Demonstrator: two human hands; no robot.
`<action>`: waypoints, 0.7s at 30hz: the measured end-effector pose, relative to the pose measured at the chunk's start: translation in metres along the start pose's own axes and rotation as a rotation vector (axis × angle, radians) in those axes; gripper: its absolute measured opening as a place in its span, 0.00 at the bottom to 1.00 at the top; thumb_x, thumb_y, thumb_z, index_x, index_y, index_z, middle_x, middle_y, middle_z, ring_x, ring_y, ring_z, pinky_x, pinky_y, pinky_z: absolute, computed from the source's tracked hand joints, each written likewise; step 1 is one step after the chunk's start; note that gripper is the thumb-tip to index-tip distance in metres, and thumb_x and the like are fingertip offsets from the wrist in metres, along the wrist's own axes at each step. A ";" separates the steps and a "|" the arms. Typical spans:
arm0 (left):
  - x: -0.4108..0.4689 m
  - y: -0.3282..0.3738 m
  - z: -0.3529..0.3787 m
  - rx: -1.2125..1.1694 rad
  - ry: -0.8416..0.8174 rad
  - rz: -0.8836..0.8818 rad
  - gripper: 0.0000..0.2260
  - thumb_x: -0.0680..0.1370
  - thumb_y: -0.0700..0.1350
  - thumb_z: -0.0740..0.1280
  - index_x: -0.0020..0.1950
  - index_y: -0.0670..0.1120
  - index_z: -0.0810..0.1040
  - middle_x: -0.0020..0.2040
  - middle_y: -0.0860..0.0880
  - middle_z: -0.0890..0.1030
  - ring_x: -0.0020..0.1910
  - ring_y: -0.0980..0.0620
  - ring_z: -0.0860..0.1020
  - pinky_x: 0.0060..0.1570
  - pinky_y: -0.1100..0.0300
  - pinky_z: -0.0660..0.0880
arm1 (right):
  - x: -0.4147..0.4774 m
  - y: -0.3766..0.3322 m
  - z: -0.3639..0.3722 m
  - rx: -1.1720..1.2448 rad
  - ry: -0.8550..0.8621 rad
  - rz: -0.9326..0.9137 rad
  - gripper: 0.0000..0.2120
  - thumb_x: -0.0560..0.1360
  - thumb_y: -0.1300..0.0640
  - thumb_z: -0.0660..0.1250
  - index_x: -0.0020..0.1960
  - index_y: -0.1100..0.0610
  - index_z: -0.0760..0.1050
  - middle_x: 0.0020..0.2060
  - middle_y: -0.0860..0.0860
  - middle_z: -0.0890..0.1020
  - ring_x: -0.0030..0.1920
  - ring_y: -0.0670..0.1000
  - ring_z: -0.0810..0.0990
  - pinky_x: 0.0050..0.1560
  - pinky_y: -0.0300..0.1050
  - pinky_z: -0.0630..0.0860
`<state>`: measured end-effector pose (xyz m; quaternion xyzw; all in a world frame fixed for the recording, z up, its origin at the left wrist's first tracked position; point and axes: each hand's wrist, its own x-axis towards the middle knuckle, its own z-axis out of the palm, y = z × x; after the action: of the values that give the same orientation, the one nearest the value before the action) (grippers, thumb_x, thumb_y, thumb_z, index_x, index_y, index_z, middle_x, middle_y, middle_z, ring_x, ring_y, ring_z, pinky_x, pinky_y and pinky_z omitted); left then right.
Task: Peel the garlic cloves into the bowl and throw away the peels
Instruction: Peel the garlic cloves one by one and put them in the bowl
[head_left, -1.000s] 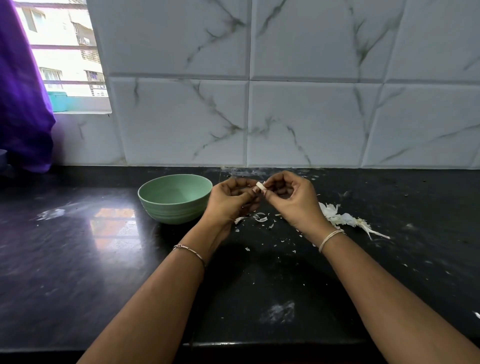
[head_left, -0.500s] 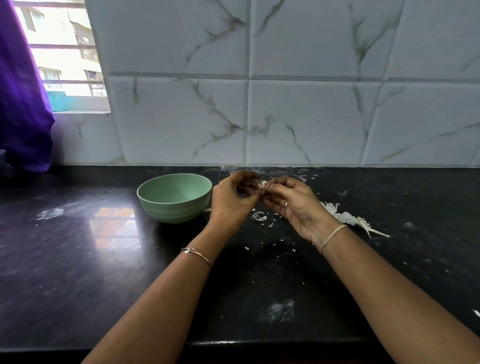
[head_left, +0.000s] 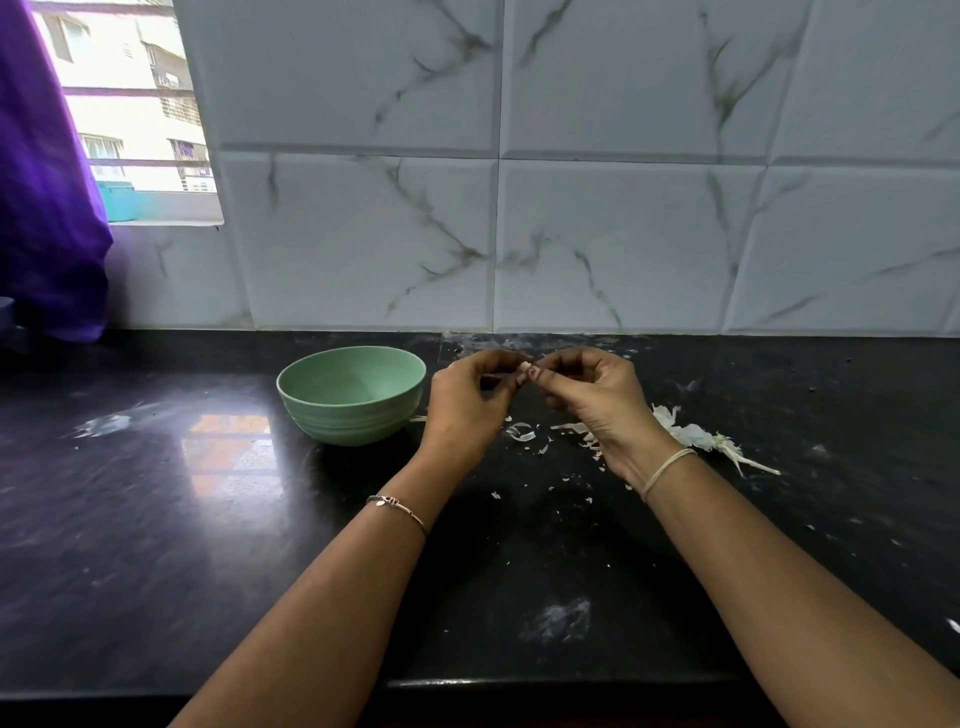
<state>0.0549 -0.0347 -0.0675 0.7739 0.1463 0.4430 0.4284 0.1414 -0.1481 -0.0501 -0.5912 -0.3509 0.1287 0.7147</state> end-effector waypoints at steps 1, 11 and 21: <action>0.000 -0.001 0.000 0.011 -0.004 0.004 0.07 0.75 0.37 0.71 0.52 0.44 0.84 0.43 0.53 0.84 0.45 0.53 0.83 0.49 0.49 0.81 | 0.000 0.000 0.000 -0.036 0.012 -0.045 0.05 0.70 0.66 0.75 0.41 0.58 0.81 0.39 0.52 0.84 0.40 0.45 0.82 0.41 0.38 0.79; -0.001 0.001 -0.005 0.161 -0.023 0.091 0.19 0.73 0.41 0.75 0.62 0.52 0.81 0.41 0.59 0.82 0.40 0.63 0.80 0.48 0.68 0.76 | 0.004 0.002 -0.007 -0.136 -0.052 -0.069 0.05 0.71 0.64 0.74 0.45 0.57 0.83 0.41 0.49 0.86 0.44 0.42 0.84 0.50 0.35 0.78; 0.001 -0.007 -0.006 0.278 -0.013 0.062 0.08 0.71 0.46 0.76 0.44 0.58 0.81 0.41 0.61 0.83 0.41 0.59 0.81 0.44 0.52 0.79 | 0.005 0.002 -0.008 -0.366 -0.009 -0.269 0.08 0.68 0.67 0.76 0.42 0.56 0.82 0.39 0.46 0.84 0.39 0.35 0.79 0.47 0.31 0.75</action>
<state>0.0515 -0.0268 -0.0715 0.8328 0.1796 0.4265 0.3039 0.1510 -0.1504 -0.0508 -0.6583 -0.4471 -0.0308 0.6048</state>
